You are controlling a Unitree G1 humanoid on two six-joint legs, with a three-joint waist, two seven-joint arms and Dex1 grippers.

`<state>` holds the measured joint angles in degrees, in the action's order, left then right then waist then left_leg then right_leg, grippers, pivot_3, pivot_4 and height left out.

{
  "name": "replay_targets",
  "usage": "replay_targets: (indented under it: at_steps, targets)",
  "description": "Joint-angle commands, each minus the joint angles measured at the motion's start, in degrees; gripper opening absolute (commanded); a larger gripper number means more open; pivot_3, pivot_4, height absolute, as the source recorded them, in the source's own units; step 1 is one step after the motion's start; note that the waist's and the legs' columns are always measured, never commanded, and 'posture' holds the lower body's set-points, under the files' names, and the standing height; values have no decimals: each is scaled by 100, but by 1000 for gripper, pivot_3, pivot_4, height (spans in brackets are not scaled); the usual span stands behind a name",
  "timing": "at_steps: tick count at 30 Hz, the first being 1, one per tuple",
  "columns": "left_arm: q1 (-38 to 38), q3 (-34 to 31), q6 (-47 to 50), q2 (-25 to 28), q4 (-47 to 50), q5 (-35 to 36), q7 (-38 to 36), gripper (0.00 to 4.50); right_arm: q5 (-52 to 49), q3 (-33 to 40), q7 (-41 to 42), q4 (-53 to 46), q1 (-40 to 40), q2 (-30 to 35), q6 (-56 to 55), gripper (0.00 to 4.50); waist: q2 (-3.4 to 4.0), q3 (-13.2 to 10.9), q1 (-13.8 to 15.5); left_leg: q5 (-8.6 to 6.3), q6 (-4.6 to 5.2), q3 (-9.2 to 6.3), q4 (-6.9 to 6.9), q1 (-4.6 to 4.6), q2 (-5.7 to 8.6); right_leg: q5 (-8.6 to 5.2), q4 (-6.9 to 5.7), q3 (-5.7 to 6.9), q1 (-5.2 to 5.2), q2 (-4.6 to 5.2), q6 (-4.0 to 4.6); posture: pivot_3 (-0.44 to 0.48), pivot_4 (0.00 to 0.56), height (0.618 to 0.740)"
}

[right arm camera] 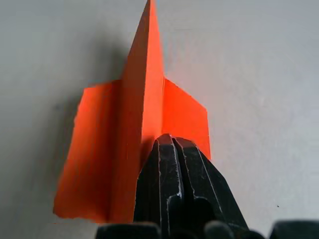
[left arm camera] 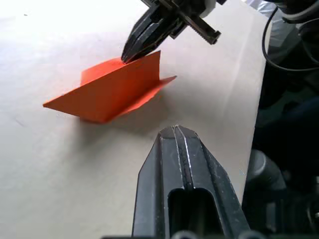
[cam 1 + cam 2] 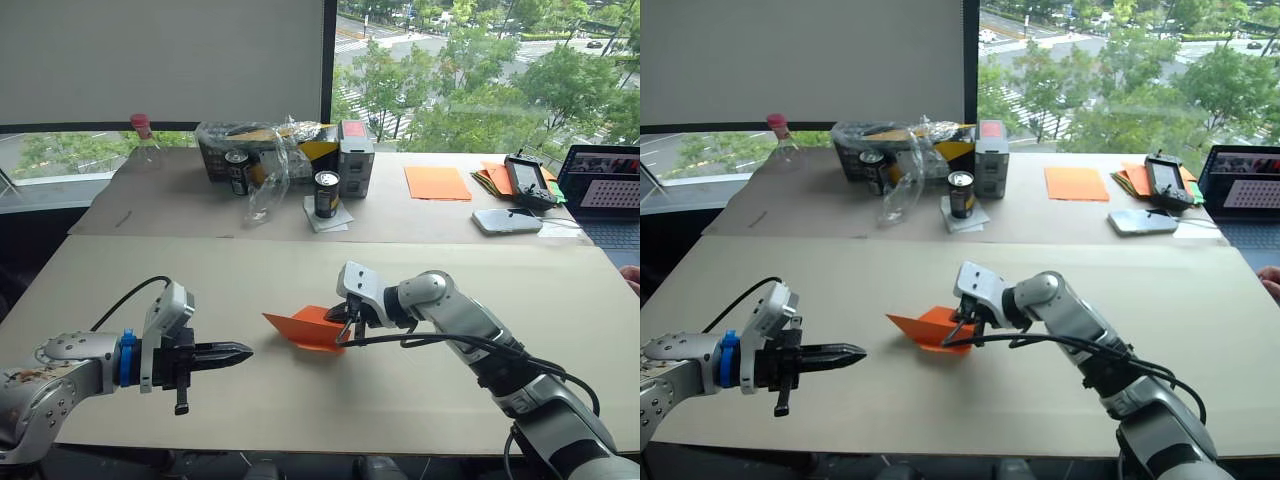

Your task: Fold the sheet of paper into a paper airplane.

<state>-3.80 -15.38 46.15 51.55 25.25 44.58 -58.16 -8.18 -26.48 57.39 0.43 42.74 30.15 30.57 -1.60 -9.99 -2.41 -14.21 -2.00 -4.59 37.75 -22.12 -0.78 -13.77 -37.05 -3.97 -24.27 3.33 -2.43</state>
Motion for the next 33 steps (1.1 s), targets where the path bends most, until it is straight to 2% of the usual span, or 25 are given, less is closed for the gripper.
replay_targets:
  at_steps: [1,5,10,12,13,15,20,26,30,33]
  targets:
    - [-219,-60,-332,23,-134,-304,208,0,-296,378,337,-701,201,254,362,20,1,0,-2,0,0,0,0,1,0,0,0,0,1,0,0,0,150,732]
    - [-237,81,-432,88,-210,-459,134,0,-474,376,406,-1283,211,342,1040,20,1,0,-22,-1,0,-1,-1,0,1,0,-2,1,0,1,0,0,150,732]
    - [-266,280,-587,156,-283,-712,73,0,-283,116,75,-1312,271,21,1398,1630,1,0,-35,0,0,0,-1,5,-2,3,-8,1,-1,-2,4,0,150,732]
    - [-249,314,-624,176,-309,-765,42,0,149,-187,-98,-1095,328,-5,1108,2386,1,0,-29,0,0,0,-1,4,-2,3,-9,1,-1,-2,5,0,150,732]
    - [-221,345,-652,224,-336,-849,37,0,245,-284,-150,-964,375,-70,1110,2602,1,0,-27,0,0,1,0,4,-2,3,-8,1,-1,-2,5,0,150,732]
    - [-188,376,-697,269,-371,-965,23,0,309,-368,-165,-827,435,-157,1148,3404,1,0,-26,0,0,2,0,3,0,3,-7,1,-1,-1,5,0,150,732]
    - [-120,331,-670,256,-370,-996,63,0,510,-485,-367,-486,543,-470,1388,3404,1,0,-29,0,0,1,0,0,-1,4,-8,1,-6,-1,6,0,150,732]
    - [-112,307,-711,209,-363,-986,92,0,472,-501,-412,-645,428,-624,1733,1566,1,-1,-26,0,0,1,0,0,-1,4,-9,1,-5,-1,6,0,150,732]
    - [-202,379,-761,206,-457,-1041,77,0,424,-446,-442,-792,335,-600,1957,88,1,0,-25,0,0,0,0,1,-1,4,-9,1,-5,-1,6,0,150,732]
    - [-336,459,-797,159,-555,-1066,47,0,256,-104,-545,-894,295,-605,2246,36,1,0,-16,0,-1,0,0,2,-1,4,-10,1,-4,-1,6,0,150,732]
